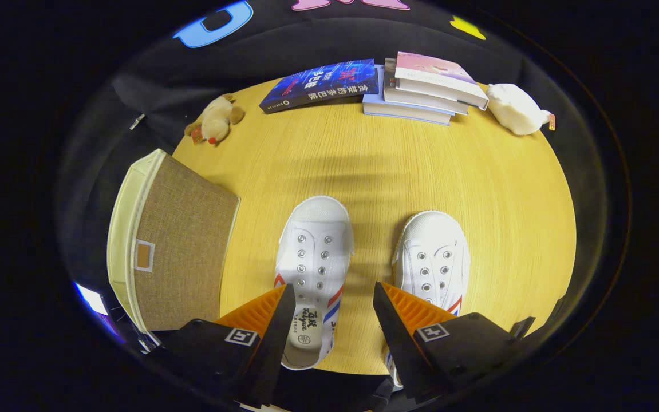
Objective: Open the storage box then place both shoes into the box .Put the left shoe in first, then the right shoe, with the right side of both shoes facing outward in a uniform manner.
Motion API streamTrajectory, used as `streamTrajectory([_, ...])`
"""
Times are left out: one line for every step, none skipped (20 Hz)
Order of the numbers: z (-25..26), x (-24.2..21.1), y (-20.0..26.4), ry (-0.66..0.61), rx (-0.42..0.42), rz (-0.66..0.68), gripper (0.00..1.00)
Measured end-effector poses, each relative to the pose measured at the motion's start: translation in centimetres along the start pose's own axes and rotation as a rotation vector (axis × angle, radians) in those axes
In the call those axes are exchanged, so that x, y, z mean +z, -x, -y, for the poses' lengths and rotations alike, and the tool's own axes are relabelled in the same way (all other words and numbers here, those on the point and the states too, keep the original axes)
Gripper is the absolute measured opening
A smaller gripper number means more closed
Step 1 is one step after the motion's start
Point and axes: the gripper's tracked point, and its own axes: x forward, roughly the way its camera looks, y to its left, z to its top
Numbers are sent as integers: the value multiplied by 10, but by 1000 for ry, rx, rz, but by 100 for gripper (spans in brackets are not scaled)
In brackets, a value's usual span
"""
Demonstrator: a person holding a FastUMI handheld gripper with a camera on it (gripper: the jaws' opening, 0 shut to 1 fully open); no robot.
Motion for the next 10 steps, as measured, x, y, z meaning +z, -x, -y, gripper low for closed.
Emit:
streamTrajectory([1,-2,-9,7,-7,-7,82])
streamTrajectory([2,-3,-15,14,-21,-19,77])
streamTrajectory([1,-7,-21,19,-25,-34,72])
streamTrajectory([-2,-11,-28,21,-23,-51,71])
streamTrajectory([-6,-16,-33,27,-20,-66,71])
streamTrajectory([-9,-19,-37,42,-19,-79,71])
streamTrajectory([-16,-18,-40,47,-4,-79,70])
streamTrajectory([-13,-18,-40,44,-17,-83,63])
streamTrajectory([-6,-19,-43,46,-52,-95,56])
streamTrajectory([2,-18,-43,37,-70,-103,51])
